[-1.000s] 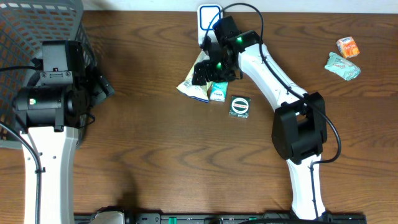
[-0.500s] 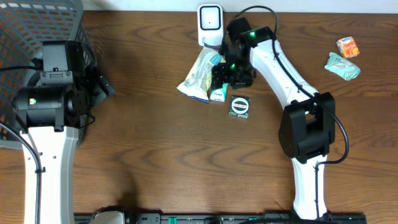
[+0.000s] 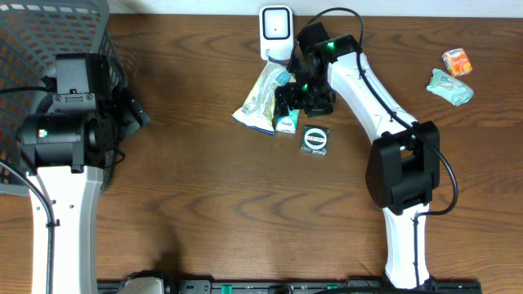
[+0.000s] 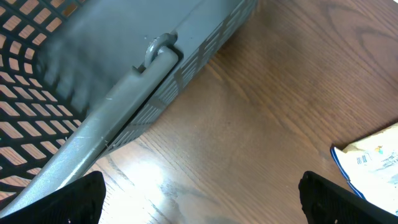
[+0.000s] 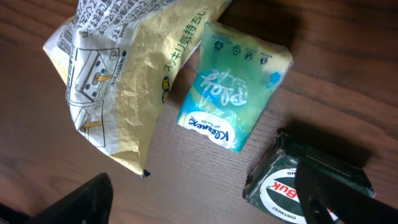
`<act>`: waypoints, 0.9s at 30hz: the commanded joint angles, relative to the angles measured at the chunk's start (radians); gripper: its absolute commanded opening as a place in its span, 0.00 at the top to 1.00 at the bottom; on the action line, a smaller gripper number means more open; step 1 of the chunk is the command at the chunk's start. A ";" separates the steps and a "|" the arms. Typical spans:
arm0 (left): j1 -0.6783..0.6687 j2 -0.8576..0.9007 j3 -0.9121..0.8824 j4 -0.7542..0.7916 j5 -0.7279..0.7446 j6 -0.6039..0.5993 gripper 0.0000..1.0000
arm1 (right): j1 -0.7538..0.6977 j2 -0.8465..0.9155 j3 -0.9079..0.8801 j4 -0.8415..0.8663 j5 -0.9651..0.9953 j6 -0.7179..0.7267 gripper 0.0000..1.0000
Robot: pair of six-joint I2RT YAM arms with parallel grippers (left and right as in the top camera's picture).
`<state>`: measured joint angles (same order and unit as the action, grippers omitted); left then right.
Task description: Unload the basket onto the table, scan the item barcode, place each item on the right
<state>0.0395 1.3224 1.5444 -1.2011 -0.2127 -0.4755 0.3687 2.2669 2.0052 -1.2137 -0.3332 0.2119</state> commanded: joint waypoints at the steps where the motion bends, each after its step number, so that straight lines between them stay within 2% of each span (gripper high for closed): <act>1: 0.008 0.004 -0.003 -0.003 -0.013 -0.016 0.02 | 0.003 -0.035 0.004 0.003 0.025 0.000 0.17; 4: 0.008 0.004 -0.003 -0.003 -0.013 -0.016 0.02 | 0.003 -0.035 0.002 0.002 0.075 0.013 0.30; 5: 0.008 0.004 -0.003 -0.003 -0.013 -0.016 0.02 | 0.003 -0.034 0.000 0.002 0.089 0.034 0.30; 6: 0.008 0.004 -0.003 -0.003 -0.013 -0.016 0.02 | 0.003 -0.034 0.000 0.003 0.105 0.066 0.36; 9: 0.008 0.004 -0.003 -0.003 -0.013 -0.016 0.03 | 0.003 -0.031 0.000 0.008 0.111 0.072 0.42; 17: 0.008 0.004 -0.003 -0.003 -0.013 -0.016 0.02 | 0.004 0.005 -0.014 0.055 0.111 0.104 0.44; 19: 0.008 0.004 -0.003 -0.003 -0.013 -0.016 0.02 | 0.004 0.020 -0.014 0.065 0.111 0.110 0.52; 21: 0.008 0.004 -0.003 -0.003 -0.013 -0.016 0.02 | 0.004 0.037 -0.014 0.074 0.112 0.126 0.63; 27: 0.008 0.004 -0.003 -0.003 -0.013 -0.016 0.02 | 0.001 0.076 -0.014 0.093 0.111 0.143 0.64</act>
<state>0.0395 1.3224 1.5444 -1.2011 -0.2127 -0.4755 0.3687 2.3096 2.0006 -1.1255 -0.2298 0.3305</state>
